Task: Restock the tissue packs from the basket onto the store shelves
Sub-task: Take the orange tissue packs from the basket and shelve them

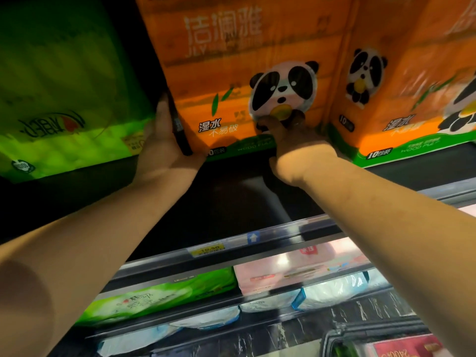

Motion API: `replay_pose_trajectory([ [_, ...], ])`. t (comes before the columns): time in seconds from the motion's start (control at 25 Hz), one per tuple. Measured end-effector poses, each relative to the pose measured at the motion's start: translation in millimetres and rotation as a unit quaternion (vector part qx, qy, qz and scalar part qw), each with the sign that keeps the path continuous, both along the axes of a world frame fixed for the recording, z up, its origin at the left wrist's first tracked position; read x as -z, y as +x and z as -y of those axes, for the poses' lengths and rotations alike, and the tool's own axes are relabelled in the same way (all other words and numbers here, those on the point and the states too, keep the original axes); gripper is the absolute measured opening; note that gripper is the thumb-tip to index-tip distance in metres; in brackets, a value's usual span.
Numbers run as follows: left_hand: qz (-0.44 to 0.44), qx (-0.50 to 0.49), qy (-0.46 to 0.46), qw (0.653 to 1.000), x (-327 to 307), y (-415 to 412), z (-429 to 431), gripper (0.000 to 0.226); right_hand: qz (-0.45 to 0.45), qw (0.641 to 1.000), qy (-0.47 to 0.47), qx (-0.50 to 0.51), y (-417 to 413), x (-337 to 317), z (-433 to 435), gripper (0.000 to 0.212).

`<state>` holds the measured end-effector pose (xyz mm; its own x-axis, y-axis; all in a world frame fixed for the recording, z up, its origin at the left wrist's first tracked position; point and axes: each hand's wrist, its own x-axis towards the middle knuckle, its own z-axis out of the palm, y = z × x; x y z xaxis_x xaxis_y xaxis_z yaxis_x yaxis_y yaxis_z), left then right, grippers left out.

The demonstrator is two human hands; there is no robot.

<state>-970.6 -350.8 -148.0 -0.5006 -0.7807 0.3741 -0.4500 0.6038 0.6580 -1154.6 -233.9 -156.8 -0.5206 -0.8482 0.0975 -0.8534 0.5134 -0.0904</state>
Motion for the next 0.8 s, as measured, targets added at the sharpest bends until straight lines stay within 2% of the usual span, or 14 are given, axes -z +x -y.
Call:
replay_pose_trajectory([
  [0.08,0.059,-0.014,-0.149,0.987,1,7,-9,0.093,-0.023,1.0,-0.011,0.017,4,-1,-3,0.08],
  [0.16,0.178,0.015,-0.268,0.947,1,11,-12,0.097,-0.029,0.999,-0.035,0.028,5,-1,-7,0.081],
  [0.24,0.242,0.023,-0.258,0.935,-2,8,-10,0.095,-0.014,0.998,-0.046,0.026,6,-1,-10,0.081],
  [0.44,0.3,0.01,-0.193,0.934,-9,-6,-10,0.093,0.015,0.999,-0.028,0.021,5,-8,-6,0.087],
  [0.56,0.286,0.015,-0.175,0.942,-15,-7,-16,0.09,0.016,1.0,0.001,0.01,7,-10,-10,0.08],
  [0.68,0.238,0.03,-0.148,0.959,-21,4,-29,0.084,0.003,1.0,0.013,0.023,18,-18,-33,0.049],
  [0.72,0.228,0.037,-0.143,0.962,-20,8,-35,0.081,0.006,0.999,0.016,0.036,24,-22,-42,0.045],
  [0.8,0.234,0.058,-0.178,0.954,-17,18,-56,0.075,0.004,0.999,0.006,0.048,42,-23,-70,0.052],
])
